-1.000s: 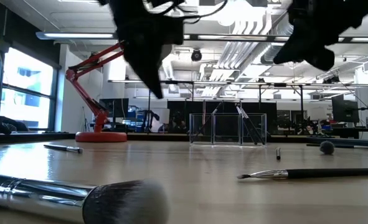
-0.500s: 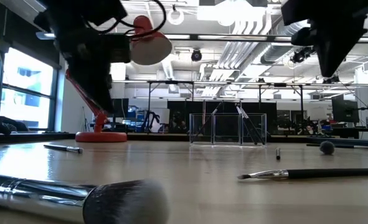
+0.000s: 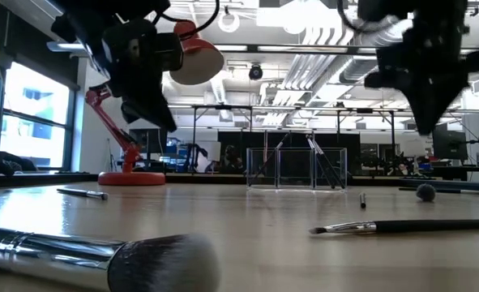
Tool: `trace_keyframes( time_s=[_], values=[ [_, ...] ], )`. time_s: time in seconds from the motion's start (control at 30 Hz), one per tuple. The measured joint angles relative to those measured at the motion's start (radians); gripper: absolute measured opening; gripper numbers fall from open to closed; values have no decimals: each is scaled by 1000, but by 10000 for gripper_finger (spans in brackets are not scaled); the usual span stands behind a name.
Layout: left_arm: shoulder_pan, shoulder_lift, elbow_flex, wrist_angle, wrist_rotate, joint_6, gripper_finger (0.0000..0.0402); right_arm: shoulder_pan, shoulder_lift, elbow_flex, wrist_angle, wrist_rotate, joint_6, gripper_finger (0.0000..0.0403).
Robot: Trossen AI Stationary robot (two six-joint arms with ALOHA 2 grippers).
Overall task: Put items in baskets/containers
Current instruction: Put the powder brush into the transparent organizer
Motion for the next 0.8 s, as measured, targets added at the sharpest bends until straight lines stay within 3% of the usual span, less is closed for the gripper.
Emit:
trace_keyframes(
  time_s=[0.3, 0.8],
  values=[
    [0, 1, 0, 63, 12, -79, 0, -1, -4, -205, 248, -22, -128, 1],
    [0, 1, 0, 70, 17, -155, 0, -38, -4, -233, 357, -97, -292, 7]
  ],
)
